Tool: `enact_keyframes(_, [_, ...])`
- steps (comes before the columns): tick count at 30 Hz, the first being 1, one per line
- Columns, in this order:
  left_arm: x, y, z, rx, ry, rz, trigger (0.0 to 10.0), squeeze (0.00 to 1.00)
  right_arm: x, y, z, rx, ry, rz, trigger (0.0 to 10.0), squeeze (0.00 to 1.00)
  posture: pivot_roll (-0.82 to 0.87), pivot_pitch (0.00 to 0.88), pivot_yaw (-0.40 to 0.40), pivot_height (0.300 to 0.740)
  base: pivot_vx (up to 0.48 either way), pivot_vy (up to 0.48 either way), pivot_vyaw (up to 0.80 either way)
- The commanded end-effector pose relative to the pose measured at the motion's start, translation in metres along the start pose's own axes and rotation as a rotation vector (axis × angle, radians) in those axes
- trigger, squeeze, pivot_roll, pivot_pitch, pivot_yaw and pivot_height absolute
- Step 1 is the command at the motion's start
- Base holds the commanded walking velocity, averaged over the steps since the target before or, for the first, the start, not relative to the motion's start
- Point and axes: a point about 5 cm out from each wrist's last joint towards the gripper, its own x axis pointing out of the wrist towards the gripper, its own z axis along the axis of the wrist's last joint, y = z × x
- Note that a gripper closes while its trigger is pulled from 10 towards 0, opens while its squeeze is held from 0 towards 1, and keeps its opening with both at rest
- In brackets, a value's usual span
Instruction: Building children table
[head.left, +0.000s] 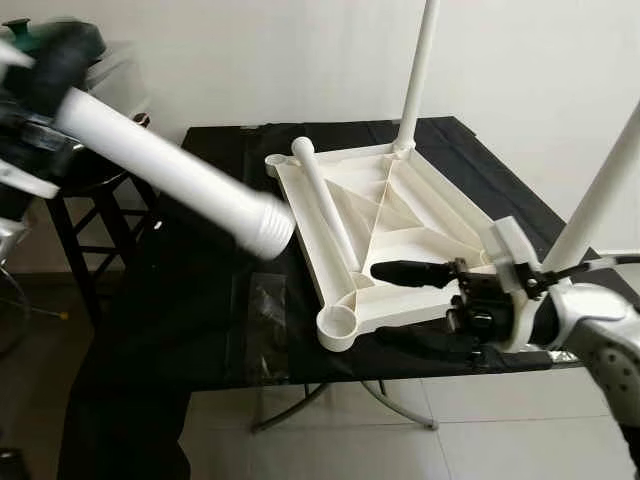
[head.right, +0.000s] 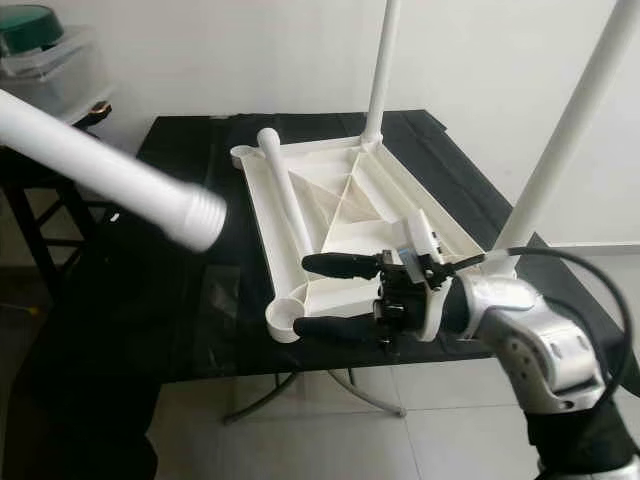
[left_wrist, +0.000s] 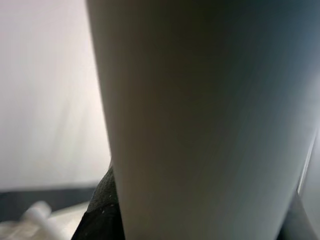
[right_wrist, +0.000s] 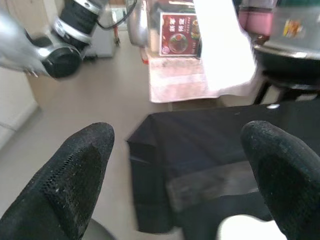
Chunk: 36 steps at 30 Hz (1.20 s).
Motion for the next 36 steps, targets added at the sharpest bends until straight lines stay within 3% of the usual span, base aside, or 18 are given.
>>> enact_keyframes(1, [0.006,-0.006,-0.022,0.109,0.136,-0.029,0.0,0.0,0.007,-0.018,-0.002,-0.162,0.139,-0.138,10.0,0.0,-0.02,0.019,0.033,0.74,0.0,0.0,0.0])
enact_keyframes(3, [0.009,-0.01,-0.035,0.181,0.202,-0.042,0.0,0.0,0.015,-0.034,0.001,-0.266,0.13,-0.264,10.0,0.0,-0.02,0.02,0.031,0.74,0.0,0.0,0.0])
enact_keyframes(4, [0.009,-0.01,-0.035,0.181,0.202,-0.042,0.0,0.0,0.015,-0.034,0.001,-0.266,0.13,-0.264,10.0,0.0,-0.02,0.02,0.031,0.74,0.0,0.0,0.0])
enact_keyframes(6, [0.011,-0.013,-0.05,0.217,0.247,-0.048,0.0,0.0,0.025,-0.058,0.006,-0.317,0.069,-0.516,10.0,0.0,-0.01,0.024,0.025,0.74,0.0,0.0,0.0])
enact_keyframes(7, [0.011,-0.013,-0.05,0.217,0.247,-0.048,0.0,0.0,0.025,-0.058,0.006,-0.317,0.069,-0.516,10.0,0.0,-0.01,0.024,0.025,0.74,0.0,0.0,0.0])
enact_keyframes(9, [0.01,-0.014,-0.061,0.235,0.269,-0.041,0.0,0.0,0.03,-0.076,0.006,-0.38,0.08,-0.769,10.0,0.0,-0.02,0.026,0.023,0.74,0.0,0.0,0.0])
enact_keyframes(11, [0.01,-0.014,-0.061,0.235,0.269,-0.041,0.0,0.0,0.03,-0.076,0.006,-0.38,0.08,-0.769,10.0,0.0,-0.02,0.026,0.023,0.74,0.0,0.0,0.0])
enact_keyframes(12, [0.009,-0.013,-0.066,0.248,0.27,-0.024,0.0,0.0,0.03,-0.08,0.003,-0.382,0.071,-0.898,10.0,0.0,-0.01,0.028,0.019,0.74,0.0,0.0,0.0])
enact_keyframes(14, [0.009,-0.012,-0.07,0.266,0.269,0.002,0.0,0.0,0.035,-0.077,-0.003,-0.34,0.037,-0.97,10.0,0.0,-0.01,0.03,0.018,0.74,0.0,0.0,0.0])
enact_keyframes(15, [0.009,-0.012,-0.07,0.266,0.269,0.002,0.0,0.0,0.035,-0.077,-0.003,-0.34,0.037,-0.97,10.0,0.0,-0.01,0.03,0.018,0.74,0.0,0.0,0.0])
enact_keyframes(18, [0.007,-0.013,-0.083,0.293,0.263,0.051,0.0,0.0,0.062,-0.055,-0.032,-0.208,0.011,-0.974,10.0,0.0,-0.01,0.031,0.014,0.74,0.0,0.0,0.0])
enact_keyframes(19, [0.007,-0.013,-0.083,0.293,0.263,0.051,0.0,0.0,0.062,-0.055,-0.032,-0.208,0.011,-0.974,10.0,0.0,-0.01,0.031,0.014,0.74,0.0,0.0,0.0])
enact_keyframes(20, [0.006,-0.016,-0.09,0.308,0.259,0.067,0.0,0.0,0.079,-0.044,-0.048,-0.147,0.003,-0.959,10.0,0.0,-0.01,0.031,0.009,0.74,0.0,0.0,0.0])
enact_keyframes(26, [0.006,-0.019,-0.096,0.338,0.251,0.083,0.0,0.0,0.086,-0.046,-0.059,-0.033,-0.035,-0.977,10.0,0.0,0.0,0.028,-0.001,0.74,0.0,0.0,0.0])
enact_keyframes(28, [0.006,-0.02,-0.096,0.369,0.241,0.085,0.0,0.0,0.092,-0.048,-0.063,0.087,-0.079,-0.983,10.0,0.0,0.0,0.027,-0.003,0.74,0.0,0.0,0.0])
enact_keyframes(29, [0.006,-0.02,-0.096,0.369,0.241,0.085,0.0,0.0,0.092,-0.048,-0.063,0.087,-0.079,-0.983,10.0,0.0,0.0,0.027,-0.003,0.74,0.0,0.0,0.0])
enact_keyframes(31, [0.007,-0.02,-0.095,0.393,0.232,0.078,0.0,0.0,0.097,-0.048,-0.064,0.181,-0.117,-0.935,10.0,0.0,0.0,0.026,-0.002,0.74,0.0,0.0,0.0])
enact_keyframes(36, [0.008,-0.022,-0.094,0.468,0.237,0.059,0.0,0.0,0.093,-0.051,-0.063,0.223,-0.137,-0.891,10.0,0.0,0.0,0.022,0.0,0.74,0.0,0.0,0.0])
